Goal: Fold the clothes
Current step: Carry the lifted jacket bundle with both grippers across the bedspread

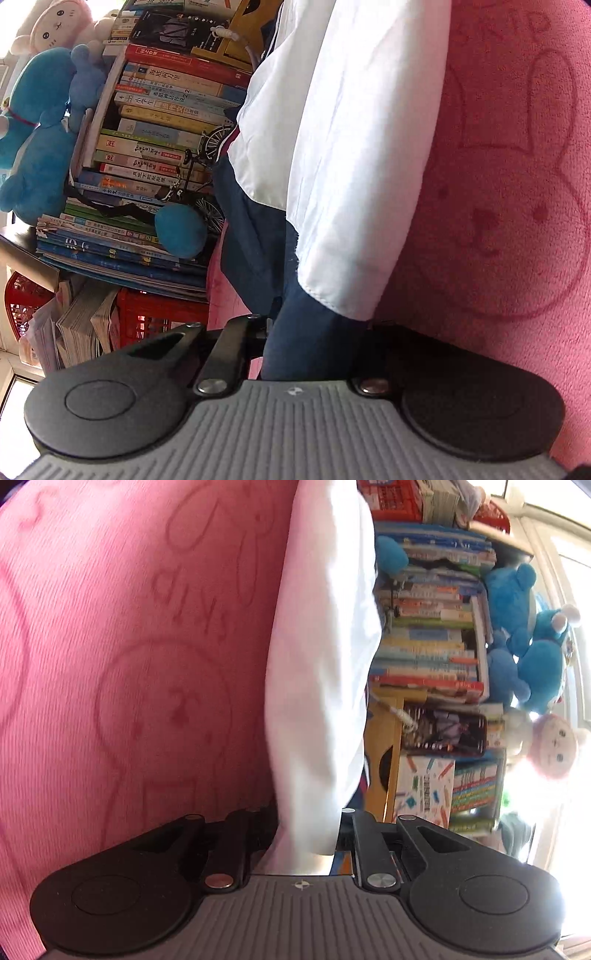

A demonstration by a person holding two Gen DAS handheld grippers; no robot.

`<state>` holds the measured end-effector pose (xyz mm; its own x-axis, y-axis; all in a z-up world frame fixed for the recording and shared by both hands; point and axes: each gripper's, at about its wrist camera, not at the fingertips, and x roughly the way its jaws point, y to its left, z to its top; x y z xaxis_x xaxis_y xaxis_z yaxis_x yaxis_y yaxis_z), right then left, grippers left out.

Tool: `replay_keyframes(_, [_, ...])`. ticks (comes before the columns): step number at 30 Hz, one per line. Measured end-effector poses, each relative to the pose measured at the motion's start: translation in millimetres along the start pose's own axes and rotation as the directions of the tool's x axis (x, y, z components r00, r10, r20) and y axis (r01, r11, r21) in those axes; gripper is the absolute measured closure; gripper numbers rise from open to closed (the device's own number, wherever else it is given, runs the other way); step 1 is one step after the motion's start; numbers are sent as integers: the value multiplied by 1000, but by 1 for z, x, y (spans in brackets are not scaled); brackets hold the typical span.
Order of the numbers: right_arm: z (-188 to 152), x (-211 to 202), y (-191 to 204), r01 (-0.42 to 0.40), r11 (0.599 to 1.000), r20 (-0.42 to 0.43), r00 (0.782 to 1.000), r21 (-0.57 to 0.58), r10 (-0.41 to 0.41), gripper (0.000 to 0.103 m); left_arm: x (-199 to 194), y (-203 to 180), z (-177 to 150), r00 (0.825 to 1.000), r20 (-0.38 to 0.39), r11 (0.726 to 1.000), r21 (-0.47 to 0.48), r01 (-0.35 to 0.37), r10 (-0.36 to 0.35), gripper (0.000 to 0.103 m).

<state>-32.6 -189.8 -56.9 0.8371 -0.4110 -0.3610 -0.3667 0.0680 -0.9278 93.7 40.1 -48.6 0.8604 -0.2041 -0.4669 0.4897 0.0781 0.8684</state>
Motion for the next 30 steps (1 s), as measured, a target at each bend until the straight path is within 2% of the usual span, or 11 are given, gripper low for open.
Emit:
replay_keyframes(4, [-16, 5, -4, -4, 998, -61, 998, 70, 9, 89, 0, -1, -2, 1000, 4, 1000, -7, -2, 2, 100])
replay_keyframes(7, [-16, 3, -3, -10, 998, -69, 998, 65, 14, 88, -3, -2, -5, 1000, 16, 1000, 11, -19, 19, 95])
replay_keyframes(12, [-35, -12, 3, -1, 999, -64, 998, 43, 4, 74, -9, 6, -32, 997, -57, 999, -31, -44, 42, 83])
replay_keyframes(16, [-65, -15, 11, 18, 997, -167, 986, 69, -7, 62, -13, 15, -58, 989, -140, 995, -75, -62, 51, 80])
replay_keyframes(18, [-82, -21, 9, 26, 993, -221, 975, 114, 0, 48, -14, 20, -71, 982, -181, 993, -97, -72, 54, 74])
replay_keyframes(20, [-90, -39, 3, 19, 980, -219, 975, 197, 25, 47, -30, 26, -74, 983, -176, 984, -162, -75, 46, 72])
replay_keyframes(22, [-85, -63, -2, -1, 963, -165, 985, 269, 47, 42, -54, 30, -62, 993, -110, 974, -220, -59, 35, 65])
replay_keyframes(23, [-75, -76, -4, -20, 957, -119, 991, 290, 57, 37, -67, 30, -53, 998, -62, 970, -239, -40, 26, 52])
replay_keyframes(25, [-46, -100, -7, -69, 947, -4, 997, 313, 73, 30, -96, 23, -22, 996, 93, 974, -225, 28, -7, 40])
replay_keyframes(27, [-12, -117, -9, -126, 939, 125, 988, 320, 90, 28, -116, 6, 12, 974, 220, 984, -154, 94, -58, 31])
replay_keyframes(30, [42, -125, -9, -204, 929, 286, 951, 308, 114, 28, -132, -19, 54, 931, 335, 983, -59, 175, -146, 30])
